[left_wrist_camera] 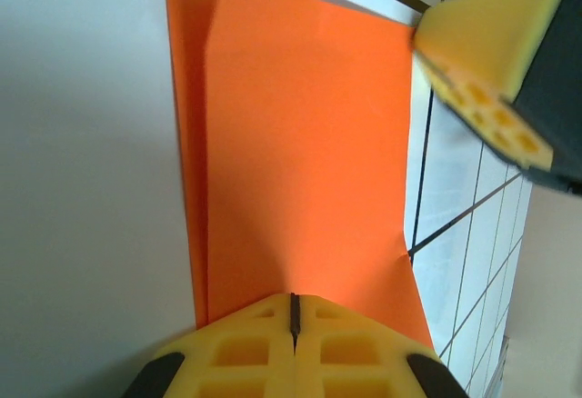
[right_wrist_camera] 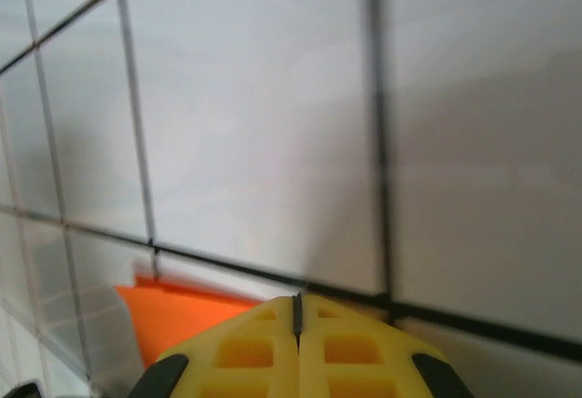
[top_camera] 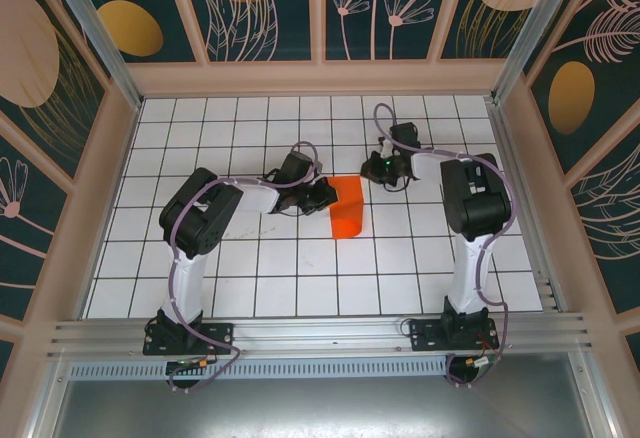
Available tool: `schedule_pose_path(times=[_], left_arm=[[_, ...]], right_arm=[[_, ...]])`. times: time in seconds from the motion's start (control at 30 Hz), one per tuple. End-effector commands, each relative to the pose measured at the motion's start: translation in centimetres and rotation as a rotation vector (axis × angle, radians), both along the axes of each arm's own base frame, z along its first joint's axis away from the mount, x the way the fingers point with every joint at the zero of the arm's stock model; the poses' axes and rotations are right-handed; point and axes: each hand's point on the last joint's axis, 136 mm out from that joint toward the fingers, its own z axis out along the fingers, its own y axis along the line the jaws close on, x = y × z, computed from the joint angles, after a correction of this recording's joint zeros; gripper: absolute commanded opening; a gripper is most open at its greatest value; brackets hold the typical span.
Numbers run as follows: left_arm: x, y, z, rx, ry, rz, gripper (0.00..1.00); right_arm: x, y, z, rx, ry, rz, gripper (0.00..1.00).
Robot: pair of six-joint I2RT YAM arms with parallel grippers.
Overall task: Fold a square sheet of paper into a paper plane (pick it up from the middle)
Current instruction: Fold a square sheet of paper at the center of the table.
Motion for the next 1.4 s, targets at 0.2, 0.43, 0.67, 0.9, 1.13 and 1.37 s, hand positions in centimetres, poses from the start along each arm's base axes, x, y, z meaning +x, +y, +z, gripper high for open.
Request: schedule_pose_path(times=[0.2, 0.43, 0.67, 0.9, 1.13, 1.37], left_arm=[[-6.7, 7.1, -10.8, 0.344, 0.298, 0.049, 0.0], [-6.5, 6.8, -10.9, 0.338, 0.284, 0.041, 0.0], [-6.2, 6.5, -10.7, 0.327, 0.274, 0.033, 0.0], [-6.1, 6.4, -10.7, 0.326, 0.272, 0.027, 0.0], [-6.2, 6.6, -10.7, 0.333, 0.273, 0.03, 0.0], [-6.3, 6.9, -11.2, 0.35, 0.282, 0.036, 0.0]], right_arm=[[-3.4, 0.5, 5.2, -0.041, -0.054, 0.002, 0.0], [-9.5, 3.4, 2.6, -0.004, 0.087, 0.074, 0.0], [-11.1, 3.9, 1.2, -0.006, 0.129, 0.107, 0.0], [-9.2, 4.6, 0.7, -0.001, 0.114, 0.104, 0.0], [-9.6, 4.6, -0.5, 0.005, 0.142, 0.111, 0.0], [-13.3, 1.9, -1.7, -0.001, 0.203, 0.129, 0.0]])
